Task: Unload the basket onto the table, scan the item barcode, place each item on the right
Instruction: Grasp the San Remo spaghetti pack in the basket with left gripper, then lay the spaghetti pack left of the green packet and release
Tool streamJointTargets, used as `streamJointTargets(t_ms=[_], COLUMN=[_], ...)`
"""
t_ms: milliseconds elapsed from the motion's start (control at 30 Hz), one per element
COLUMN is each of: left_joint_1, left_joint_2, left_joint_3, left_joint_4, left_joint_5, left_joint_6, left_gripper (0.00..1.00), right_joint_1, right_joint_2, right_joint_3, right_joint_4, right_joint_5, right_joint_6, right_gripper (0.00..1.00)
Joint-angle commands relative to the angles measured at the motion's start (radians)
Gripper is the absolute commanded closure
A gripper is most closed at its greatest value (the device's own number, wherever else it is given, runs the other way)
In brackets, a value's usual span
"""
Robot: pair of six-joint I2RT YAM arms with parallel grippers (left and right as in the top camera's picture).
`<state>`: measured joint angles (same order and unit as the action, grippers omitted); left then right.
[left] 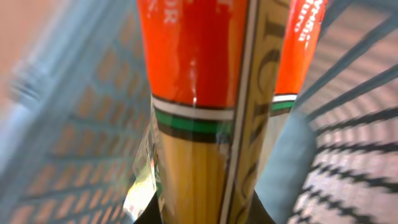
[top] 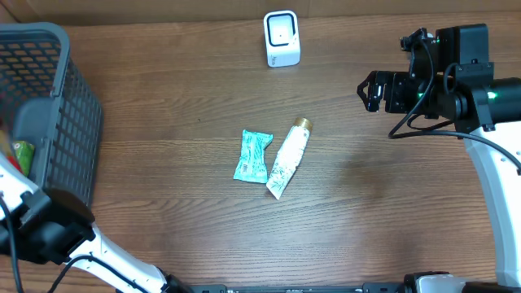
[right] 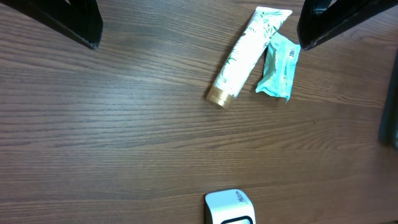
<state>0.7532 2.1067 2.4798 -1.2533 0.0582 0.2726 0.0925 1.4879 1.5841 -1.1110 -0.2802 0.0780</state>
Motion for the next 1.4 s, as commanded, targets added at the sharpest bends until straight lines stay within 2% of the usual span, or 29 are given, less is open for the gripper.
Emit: streamJointTargets(t_ms=[0, 133, 300, 533, 833, 933, 1100, 1200, 1300, 1333, 1367], left_joint_1=[-0.011, -0.046, -0.149, -0.383, -0.72, -0.828, -0.951, -0.999, -1.031, -1.037, -1.043], left_joint_2=[-0.096, -0.179, -0.281, -0.232, -0.107, -0.041, 0.057, 0.11, 0.126, 0.125, 0.123], left_joint_3=[0.19, 0.284, 0.293, 0.223, -0.191, -0.332, -0.481, -0.5, -0.5, -0.499, -0.499], left_joint_4=[-0.036, -0.088, -0.184, -0.437, -0.377, -0.315, -0.168, -0.137, -0.13, -0.128, -0.126], left_joint_5=[0.219, 0.284, 0.301, 0.301, 0.3, 0.301, 0.29, 0.206, 0.143, 0.143, 0.143], left_joint_6=[-0.098, -0.124, -0.115, -0.111, -0.096, -0.098, -0.17, -0.246, -0.29, -0.294, -0.296], left_gripper=[0.96, 0.96, 0.96, 0.96, 0.96, 0.96, 0.96, 0.96, 0.87, 0.75, 0.59], right_joint_1=[0.002, 0.002, 0.002, 0.002, 0.002, 0.002, 0.002, 0.002, 0.002, 0.002, 0.002], right_joint_2=[-0.003, -0.003, -0.003, -0.003, -0.003, -0.003, -0.003, -0.003, -0.003, -0.003, -0.003], right_joint_3=[0.019, 0.019, 0.019, 0.019, 0.019, 0.019, 0.019, 0.019, 0.019, 0.019, 0.019], right_joint_4=[0.005, 0.002, 0.002, 0.003, 0.005, 0.009, 0.008, 0.002, 0.002, 0.003, 0.005], right_joint_5=[0.009, 0.009, 0.009, 0.009, 0.009, 0.009, 0.009, 0.01, 0.01, 0.01, 0.01], right_joint_6=[0.001, 0.0, 0.0, 0.0, 0.001, 0.002, 0.004, 0.003, 0.003, 0.003, 0.003], right_gripper=[0.0, 0.0, 0.0, 0.0, 0.0, 0.0, 0.0, 0.0, 0.0, 0.0, 0.0])
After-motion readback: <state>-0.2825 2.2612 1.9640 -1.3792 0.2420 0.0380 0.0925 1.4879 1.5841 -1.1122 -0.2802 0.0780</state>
